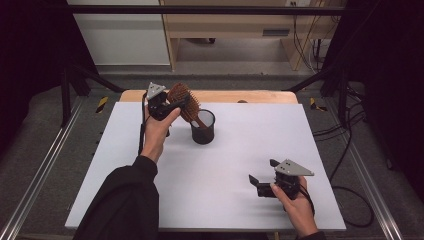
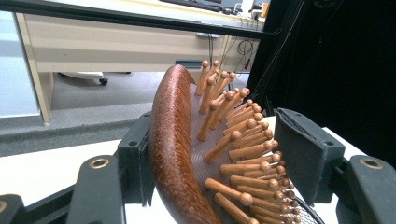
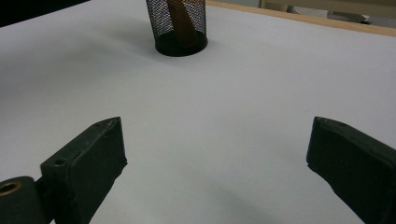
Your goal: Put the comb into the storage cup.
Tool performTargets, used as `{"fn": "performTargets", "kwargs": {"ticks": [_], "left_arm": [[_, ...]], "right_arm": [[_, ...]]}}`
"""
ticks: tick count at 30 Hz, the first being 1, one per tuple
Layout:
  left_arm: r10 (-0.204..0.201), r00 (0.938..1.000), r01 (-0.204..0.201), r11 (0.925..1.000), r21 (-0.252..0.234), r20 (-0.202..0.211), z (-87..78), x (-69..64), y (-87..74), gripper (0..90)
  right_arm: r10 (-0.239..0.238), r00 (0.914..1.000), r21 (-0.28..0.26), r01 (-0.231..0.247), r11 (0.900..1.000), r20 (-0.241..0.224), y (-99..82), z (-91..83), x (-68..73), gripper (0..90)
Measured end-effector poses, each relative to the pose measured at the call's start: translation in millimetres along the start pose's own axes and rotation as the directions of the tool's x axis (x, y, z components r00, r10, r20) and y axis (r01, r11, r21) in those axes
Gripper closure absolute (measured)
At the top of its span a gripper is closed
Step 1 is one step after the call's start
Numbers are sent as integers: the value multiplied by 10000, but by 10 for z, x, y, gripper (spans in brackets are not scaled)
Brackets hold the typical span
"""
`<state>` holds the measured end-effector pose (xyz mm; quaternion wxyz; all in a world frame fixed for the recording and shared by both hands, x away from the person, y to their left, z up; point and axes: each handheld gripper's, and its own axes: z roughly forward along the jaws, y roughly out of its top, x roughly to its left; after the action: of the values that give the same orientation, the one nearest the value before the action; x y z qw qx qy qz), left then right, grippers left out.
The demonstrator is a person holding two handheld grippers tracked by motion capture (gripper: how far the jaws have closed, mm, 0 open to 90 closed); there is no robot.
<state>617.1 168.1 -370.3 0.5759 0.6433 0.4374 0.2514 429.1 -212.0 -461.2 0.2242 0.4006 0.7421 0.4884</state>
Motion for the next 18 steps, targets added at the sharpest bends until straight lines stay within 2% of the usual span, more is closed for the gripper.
{"fn": "performTargets", "kwargs": {"ticks": [18], "left_arm": [[-52,10000,52,10000,-46,18,5,17,-13,345]], "right_arm": [[-15,10000,29,15,10000,-9,-3,3,2,49]]}}
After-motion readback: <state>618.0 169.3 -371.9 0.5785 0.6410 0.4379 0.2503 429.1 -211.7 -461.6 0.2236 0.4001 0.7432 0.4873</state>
